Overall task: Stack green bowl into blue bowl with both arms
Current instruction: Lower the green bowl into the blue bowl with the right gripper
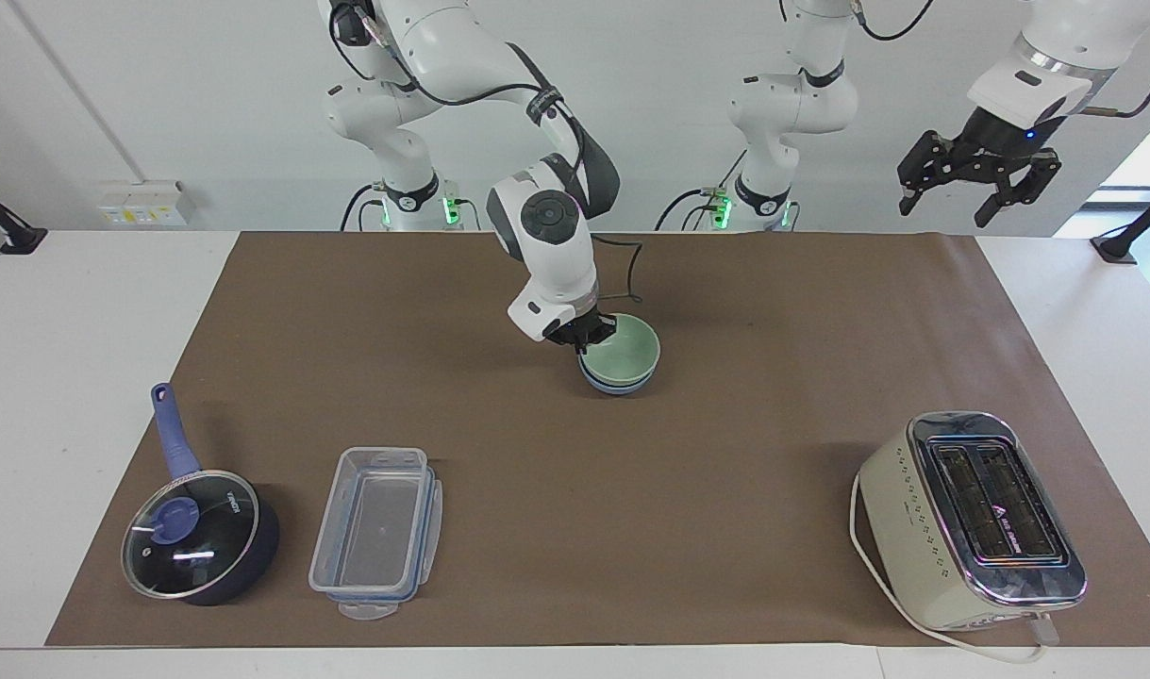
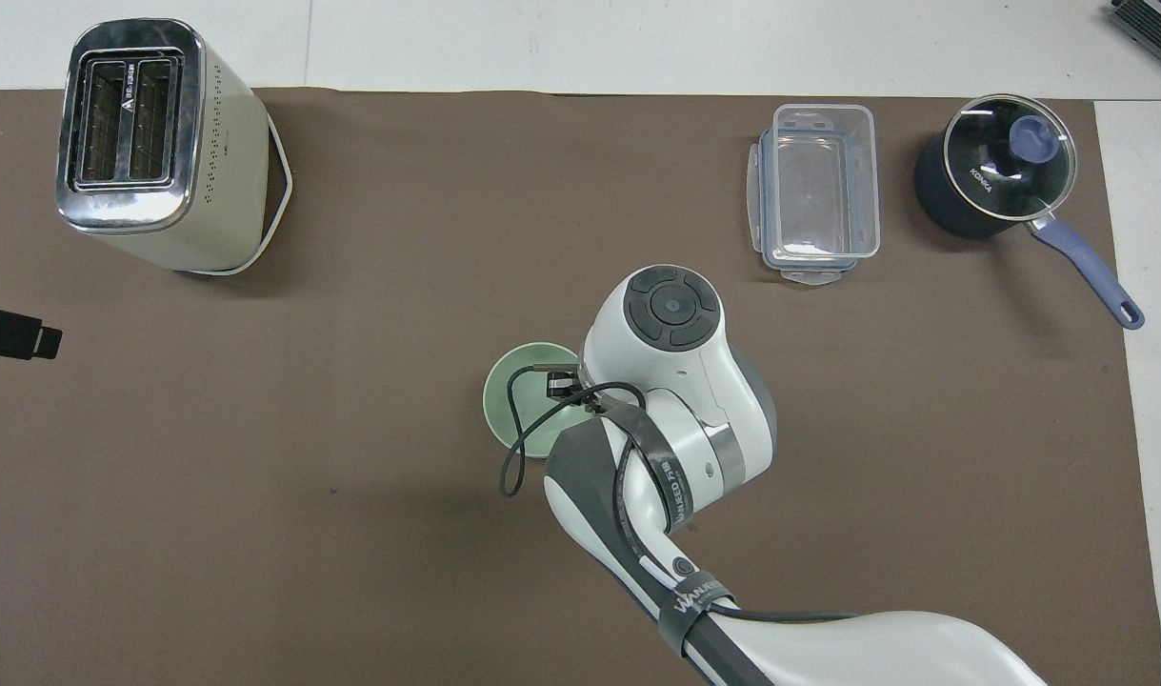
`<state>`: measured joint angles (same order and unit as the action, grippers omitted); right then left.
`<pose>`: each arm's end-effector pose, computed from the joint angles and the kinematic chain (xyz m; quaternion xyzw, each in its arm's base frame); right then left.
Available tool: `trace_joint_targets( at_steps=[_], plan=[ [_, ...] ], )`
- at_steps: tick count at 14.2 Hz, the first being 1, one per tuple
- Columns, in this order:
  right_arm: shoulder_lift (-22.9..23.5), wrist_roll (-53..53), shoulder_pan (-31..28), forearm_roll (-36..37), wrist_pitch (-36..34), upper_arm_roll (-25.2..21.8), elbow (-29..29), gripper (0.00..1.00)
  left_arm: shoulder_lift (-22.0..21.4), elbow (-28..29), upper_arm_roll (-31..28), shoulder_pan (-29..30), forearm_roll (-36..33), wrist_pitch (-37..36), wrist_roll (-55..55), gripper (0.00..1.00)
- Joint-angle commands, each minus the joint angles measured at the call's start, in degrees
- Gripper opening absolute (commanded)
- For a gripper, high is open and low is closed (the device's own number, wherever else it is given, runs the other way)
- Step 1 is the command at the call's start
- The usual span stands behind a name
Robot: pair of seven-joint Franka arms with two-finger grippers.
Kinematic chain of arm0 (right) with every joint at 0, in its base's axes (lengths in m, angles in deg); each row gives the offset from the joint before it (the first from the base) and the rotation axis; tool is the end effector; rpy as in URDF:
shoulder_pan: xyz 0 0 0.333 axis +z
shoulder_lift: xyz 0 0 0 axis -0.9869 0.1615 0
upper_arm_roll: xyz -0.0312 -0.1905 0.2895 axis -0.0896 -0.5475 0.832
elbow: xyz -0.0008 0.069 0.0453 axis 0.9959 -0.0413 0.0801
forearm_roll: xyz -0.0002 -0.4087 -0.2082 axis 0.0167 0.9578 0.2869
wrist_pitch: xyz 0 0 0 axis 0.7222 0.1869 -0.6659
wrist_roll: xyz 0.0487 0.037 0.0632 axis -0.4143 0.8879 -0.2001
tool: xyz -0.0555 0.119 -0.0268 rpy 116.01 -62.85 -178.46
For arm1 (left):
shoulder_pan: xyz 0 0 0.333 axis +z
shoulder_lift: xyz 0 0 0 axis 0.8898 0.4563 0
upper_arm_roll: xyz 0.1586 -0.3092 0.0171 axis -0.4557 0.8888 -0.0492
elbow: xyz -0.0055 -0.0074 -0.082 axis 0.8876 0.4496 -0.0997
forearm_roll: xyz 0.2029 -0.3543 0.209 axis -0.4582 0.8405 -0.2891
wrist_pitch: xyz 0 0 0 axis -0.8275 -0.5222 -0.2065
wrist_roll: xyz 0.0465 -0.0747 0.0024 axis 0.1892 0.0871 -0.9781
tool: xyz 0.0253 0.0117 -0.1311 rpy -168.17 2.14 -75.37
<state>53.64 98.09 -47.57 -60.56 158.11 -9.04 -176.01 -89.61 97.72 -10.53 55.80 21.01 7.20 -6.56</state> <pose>0.5854 0.3895 0.3212 -0.9954 0.0365 0.0644 0.0603 0.5892 -0.0285 0.7011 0.9925 -0.1197 0.0048 0.0237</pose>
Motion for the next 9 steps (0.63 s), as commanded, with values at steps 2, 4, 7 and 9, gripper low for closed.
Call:
trace_joint_targets(
  at_steps=[2, 4, 7, 9],
  plan=[
    [-0.5, -1.9, -0.1, -1.2, 1.9, -0.1, -1.2, 0.2, -1.3, 1.3, 0.1, 0.0, -0.2, -0.3, 0.1, 1.0],
    [-0.4, -1.9, -0.1, -1.2, 1.9, -0.1, -1.1, 0.49, -1.3, 1.3, 0.1, 0.0, -0.2, -0.3, 0.1, 1.0],
    [-0.4, -1.9, 0.0, -1.1, 1.7, -0.1, -0.7, 0.74, -1.3, 1.3, 0.1, 0.0, -0.2, -0.4, 0.1, 1.0],
    [-1.2, -2.2, -0.3, -1.1, 1.2, -0.2, 0.0, 1.0, -1.3, 1.3, 0.1, 0.0, -0.2, -0.4, 0.1, 1.0]
  ],
)
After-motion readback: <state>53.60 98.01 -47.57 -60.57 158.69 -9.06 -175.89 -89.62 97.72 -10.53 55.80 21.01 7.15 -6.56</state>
